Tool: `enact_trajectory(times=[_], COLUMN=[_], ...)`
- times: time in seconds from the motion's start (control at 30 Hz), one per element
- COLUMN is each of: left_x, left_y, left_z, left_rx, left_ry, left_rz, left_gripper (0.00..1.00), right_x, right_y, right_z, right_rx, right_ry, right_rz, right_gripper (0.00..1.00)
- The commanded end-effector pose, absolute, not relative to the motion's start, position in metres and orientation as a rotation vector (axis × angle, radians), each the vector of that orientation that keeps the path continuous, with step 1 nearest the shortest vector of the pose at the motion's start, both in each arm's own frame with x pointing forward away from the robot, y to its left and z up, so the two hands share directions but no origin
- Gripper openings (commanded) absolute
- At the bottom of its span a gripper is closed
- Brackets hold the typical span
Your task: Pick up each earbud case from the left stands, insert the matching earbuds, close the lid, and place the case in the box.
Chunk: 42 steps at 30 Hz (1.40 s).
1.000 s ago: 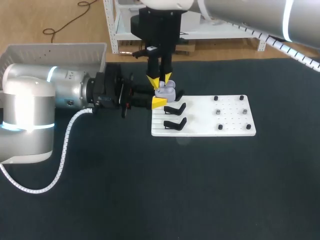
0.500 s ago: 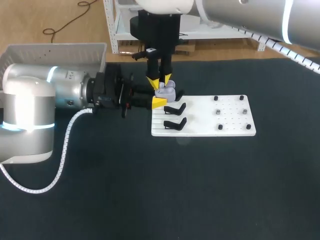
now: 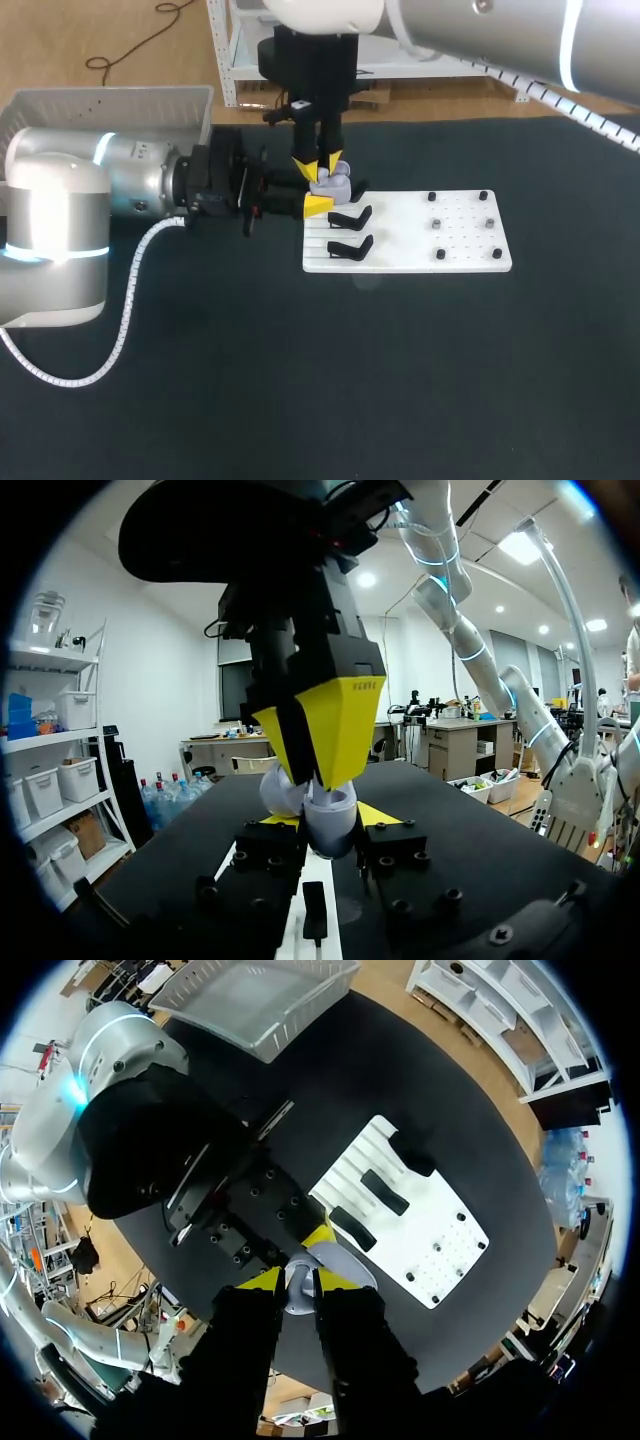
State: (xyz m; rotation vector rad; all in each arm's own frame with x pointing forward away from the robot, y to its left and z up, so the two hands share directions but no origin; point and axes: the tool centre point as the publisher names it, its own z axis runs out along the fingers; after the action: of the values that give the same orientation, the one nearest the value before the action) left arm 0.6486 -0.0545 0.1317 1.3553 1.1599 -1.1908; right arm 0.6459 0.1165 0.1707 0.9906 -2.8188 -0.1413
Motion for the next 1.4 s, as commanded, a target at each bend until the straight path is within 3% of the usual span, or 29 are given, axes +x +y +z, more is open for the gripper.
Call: enact_trajectory(times=[0.03, 0.07, 0.1, 0.13, 0.2, 0.23, 0.6, 0.8, 1.0, 1.4], left_x=[0.648, 0.648, 0.648, 0.648, 0.648, 0.648, 0.648, 0.648, 0.648, 0.648], left_y=[-0.055, -0.055, -0.055, -0.055, -0.055, -0.055, -0.055, -0.055, -0.055, -0.055], left_z=[0.132, 0.132, 0.132, 0.132, 0.132, 0.132, 0.132, 0.132, 0.132, 0.132], left_rx=[1.354, 1.354, 1.354, 1.354, 1.354, 1.354, 1.354, 1.354, 1.354, 1.354], left_ry=[1.155, 1.155, 1.155, 1.155, 1.155, 1.155, 1.155, 1.155, 1.155, 1.155], left_rz=[-1.189, -1.189, -1.189, -1.189, -1.189, -1.189, -1.189, -1.189, -1.189, -1.189], left_gripper=[0.0, 0.0, 0.0, 0.0, 0.0, 0.0, 0.0, 0.0, 0.0, 0.0], right_x=[0.647, 0.647, 0.647, 0.647, 0.647, 0.647, 0.635, 0.666, 0.696, 0.713], right_y=[0.117, 0.117, 0.117, 0.117, 0.117, 0.117, 0.113, 0.089, 0.069, 0.051], right_z=[0.169, 0.169, 0.169, 0.169, 0.169, 0.17, 0.205, 0.212, 0.198, 0.159], right_rx=[0.987, 0.985, 0.983, 0.981, 0.98, 0.979, 1.013, 0.61, 0.249, 0.142], right_ry=[-2.821, -2.822, -2.821, -2.821, -2.82, -2.82, -2.836, -3.041, -3.136, -3.111], right_rz=[-0.143, -0.144, -0.147, -0.148, -0.151, -0.154, -0.268, -0.304, -0.29, -0.265], right_gripper=[0.0, 0.0, 0.18, 0.45, 0.89, 1.0, 1.0, 1.0, 1.0, 1.0])
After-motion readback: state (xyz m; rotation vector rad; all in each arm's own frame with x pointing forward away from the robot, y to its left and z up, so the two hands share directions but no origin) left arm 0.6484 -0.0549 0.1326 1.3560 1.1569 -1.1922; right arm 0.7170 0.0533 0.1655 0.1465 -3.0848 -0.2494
